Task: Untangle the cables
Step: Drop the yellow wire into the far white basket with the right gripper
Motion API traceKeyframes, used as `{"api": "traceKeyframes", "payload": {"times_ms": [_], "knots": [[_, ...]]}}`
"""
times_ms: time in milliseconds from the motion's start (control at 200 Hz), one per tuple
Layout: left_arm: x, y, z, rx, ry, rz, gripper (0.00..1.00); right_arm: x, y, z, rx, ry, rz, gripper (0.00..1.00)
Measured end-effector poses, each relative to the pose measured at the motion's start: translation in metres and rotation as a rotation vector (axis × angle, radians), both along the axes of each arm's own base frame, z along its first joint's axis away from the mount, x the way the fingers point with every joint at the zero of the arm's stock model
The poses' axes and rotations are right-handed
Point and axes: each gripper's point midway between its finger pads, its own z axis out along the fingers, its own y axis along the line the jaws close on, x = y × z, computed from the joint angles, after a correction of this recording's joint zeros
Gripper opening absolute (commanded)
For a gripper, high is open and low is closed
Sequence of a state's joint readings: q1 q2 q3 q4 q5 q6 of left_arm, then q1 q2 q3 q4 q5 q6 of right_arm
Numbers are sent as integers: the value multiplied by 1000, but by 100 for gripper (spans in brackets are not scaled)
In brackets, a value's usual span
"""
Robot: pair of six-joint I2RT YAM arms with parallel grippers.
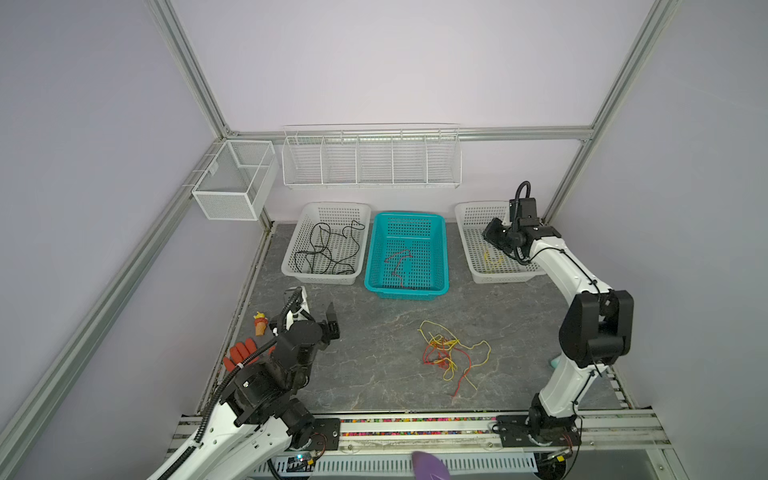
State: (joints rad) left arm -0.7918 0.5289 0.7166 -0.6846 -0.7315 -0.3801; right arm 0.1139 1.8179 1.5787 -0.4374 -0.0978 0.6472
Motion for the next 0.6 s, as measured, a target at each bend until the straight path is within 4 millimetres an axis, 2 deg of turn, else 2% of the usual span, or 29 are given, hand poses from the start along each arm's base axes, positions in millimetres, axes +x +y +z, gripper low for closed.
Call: {"api": "traceKeyframes", "payload": {"times_ms": [70, 140, 265, 325, 600], "knots": [[0, 0, 0, 0, 0, 0, 99, -8, 4, 3, -6, -6, 11, 34], [0, -1, -1, -2, 1, -4, 99, -25, 17, 9, -17, -17, 43, 37], [0, -2, -1, 0, 2, -9, 99, -74, 60, 24, -20, -62, 158, 39], [0, -2, -1, 1, 3, -14, 99, -99, 77, 25, -17, -79, 210, 41], [1, -7, -5, 10, 21, -33, 99, -210, 113, -13, -43, -42, 411, 46]]}}
